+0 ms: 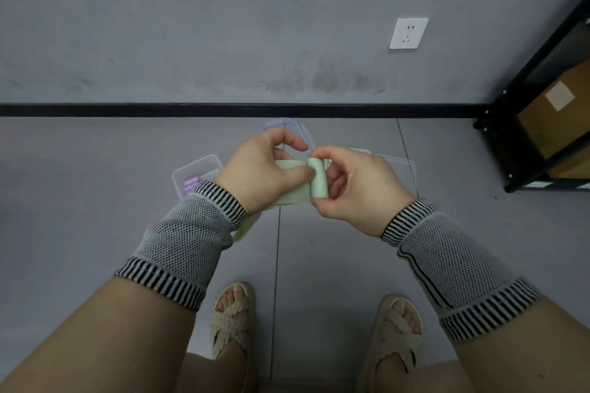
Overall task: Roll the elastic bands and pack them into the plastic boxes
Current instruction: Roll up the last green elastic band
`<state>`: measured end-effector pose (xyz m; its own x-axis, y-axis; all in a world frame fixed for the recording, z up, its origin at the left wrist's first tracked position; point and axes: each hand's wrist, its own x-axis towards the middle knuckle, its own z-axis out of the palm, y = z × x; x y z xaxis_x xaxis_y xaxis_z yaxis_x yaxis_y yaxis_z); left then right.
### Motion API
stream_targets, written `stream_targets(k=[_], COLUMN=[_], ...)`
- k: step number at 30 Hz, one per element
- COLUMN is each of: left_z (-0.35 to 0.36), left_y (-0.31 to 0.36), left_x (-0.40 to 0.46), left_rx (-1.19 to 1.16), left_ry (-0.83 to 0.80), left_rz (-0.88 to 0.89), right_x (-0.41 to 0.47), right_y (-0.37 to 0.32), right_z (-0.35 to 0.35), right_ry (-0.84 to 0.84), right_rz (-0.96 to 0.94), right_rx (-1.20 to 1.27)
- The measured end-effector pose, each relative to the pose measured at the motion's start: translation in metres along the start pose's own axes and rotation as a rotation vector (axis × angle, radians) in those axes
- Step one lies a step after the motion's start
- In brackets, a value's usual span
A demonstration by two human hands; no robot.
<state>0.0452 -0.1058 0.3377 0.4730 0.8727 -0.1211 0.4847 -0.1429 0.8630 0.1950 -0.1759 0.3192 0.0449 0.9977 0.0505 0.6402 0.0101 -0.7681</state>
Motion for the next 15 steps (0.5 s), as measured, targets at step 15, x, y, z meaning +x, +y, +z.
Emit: stream_targets(k=[15], left_z=[-0.0025], left_y=[-0.0041], left_x=[0.0027], left_rx=[-0.231], left_ry=[0.012], left_rz=[-0.03], right_x=[-0.0023], right_y=[0.0031], right_z=[0.0051], right_ry=[0.068], right_rz=[-0.03], right_rx=[0.231])
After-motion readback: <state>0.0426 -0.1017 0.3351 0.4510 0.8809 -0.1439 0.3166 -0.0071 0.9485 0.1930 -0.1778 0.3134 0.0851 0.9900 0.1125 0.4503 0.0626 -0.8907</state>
